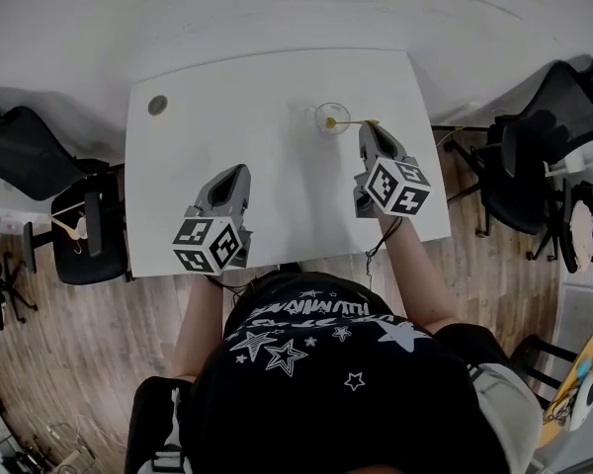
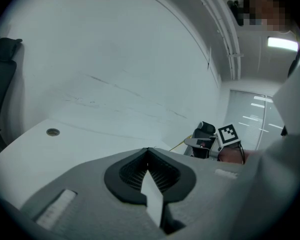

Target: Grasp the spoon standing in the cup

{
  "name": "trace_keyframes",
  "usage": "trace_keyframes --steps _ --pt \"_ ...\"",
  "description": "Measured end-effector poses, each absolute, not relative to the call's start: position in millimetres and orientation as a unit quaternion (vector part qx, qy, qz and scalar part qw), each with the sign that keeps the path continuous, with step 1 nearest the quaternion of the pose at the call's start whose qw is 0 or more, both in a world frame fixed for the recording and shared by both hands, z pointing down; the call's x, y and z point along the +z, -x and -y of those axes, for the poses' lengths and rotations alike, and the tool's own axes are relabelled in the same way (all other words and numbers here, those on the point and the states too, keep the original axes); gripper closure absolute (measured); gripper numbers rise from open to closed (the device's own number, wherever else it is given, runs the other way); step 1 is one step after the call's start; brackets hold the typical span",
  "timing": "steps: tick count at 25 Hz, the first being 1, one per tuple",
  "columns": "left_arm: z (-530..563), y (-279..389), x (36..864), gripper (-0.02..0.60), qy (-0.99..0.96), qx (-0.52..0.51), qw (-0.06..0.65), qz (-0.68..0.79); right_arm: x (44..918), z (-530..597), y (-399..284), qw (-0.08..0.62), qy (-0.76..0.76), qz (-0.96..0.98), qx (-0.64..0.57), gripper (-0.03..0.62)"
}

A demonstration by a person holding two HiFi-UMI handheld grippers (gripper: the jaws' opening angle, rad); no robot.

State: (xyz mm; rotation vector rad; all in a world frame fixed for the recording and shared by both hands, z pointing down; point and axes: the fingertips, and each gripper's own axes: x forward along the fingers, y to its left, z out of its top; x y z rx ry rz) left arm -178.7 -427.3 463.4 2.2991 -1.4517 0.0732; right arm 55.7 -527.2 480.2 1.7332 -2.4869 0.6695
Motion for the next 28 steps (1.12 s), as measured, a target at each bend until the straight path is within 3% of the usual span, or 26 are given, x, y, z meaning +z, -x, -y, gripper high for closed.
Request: trace_keyframes --steps 14,28 --pt "395.4 155.1 446.1 0.574 -0.823 0.015 0.195 0.533 426.8 491.5 -75.7 -0.019 -0.539 0.823 0.177 0.58" --pt "338.7 129.7 444.1 0.574 -0.822 0.018 0.189 0.537 431.1 432.5 -94.7 -0.022 -0.526 0.83 0.182 0.58"
